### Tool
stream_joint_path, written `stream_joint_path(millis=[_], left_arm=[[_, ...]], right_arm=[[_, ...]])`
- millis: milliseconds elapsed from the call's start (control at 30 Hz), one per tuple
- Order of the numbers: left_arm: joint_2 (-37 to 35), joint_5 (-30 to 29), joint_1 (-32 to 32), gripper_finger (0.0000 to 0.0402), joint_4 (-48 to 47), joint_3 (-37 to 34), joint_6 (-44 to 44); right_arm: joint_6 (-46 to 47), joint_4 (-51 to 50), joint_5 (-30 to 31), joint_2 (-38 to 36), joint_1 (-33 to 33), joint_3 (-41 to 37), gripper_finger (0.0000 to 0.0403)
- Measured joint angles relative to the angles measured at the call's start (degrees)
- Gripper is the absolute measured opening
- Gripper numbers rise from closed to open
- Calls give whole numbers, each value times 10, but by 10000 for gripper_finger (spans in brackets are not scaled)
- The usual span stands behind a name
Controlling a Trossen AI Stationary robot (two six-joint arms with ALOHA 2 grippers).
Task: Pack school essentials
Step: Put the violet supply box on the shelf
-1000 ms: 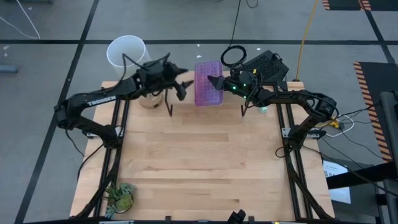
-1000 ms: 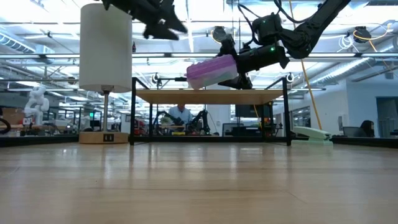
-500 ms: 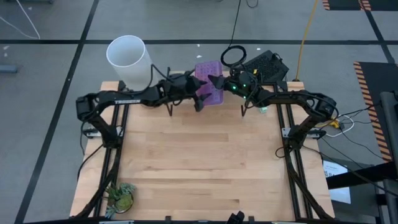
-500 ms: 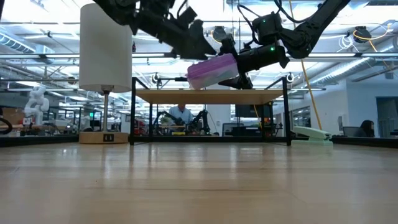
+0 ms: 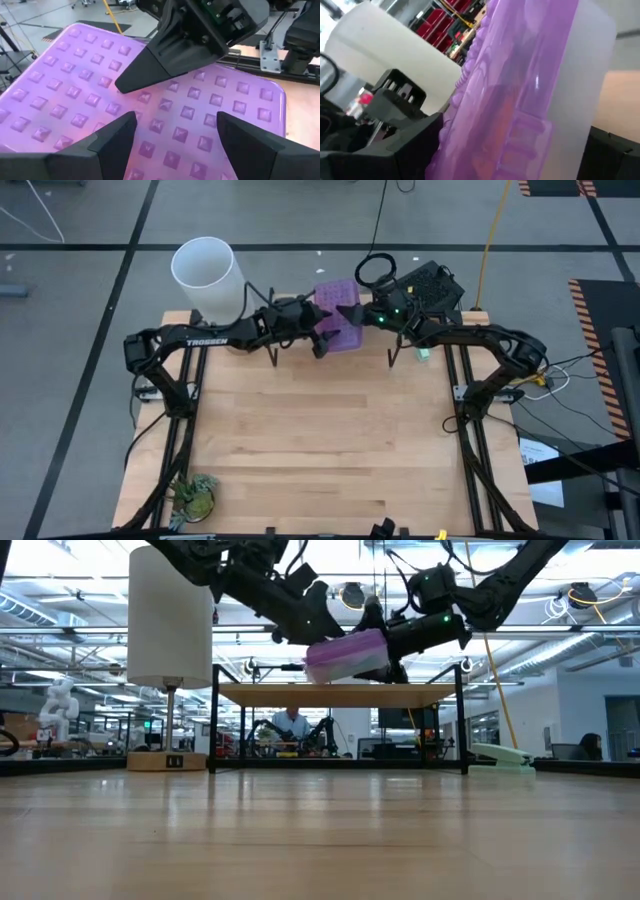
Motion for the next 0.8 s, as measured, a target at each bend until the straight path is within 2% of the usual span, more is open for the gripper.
stream_joint_path(millis=[267, 533, 633, 800], left_arm=[[-1, -5, 0, 282, -7, 1, 1], [0, -13, 1, 282, -4, 0, 5], [0, -22, 1, 282, -11, 0, 4], [1, -43, 3, 282, -30, 0, -5]], right_arm=[[-114, -41, -3, -46, -6, 0, 358], [-100, 3, 12, -34, -7, 0, 360], [-88, 20, 17, -34, -9, 0, 378], [-61, -24, 13, -35, -22, 0, 395]])
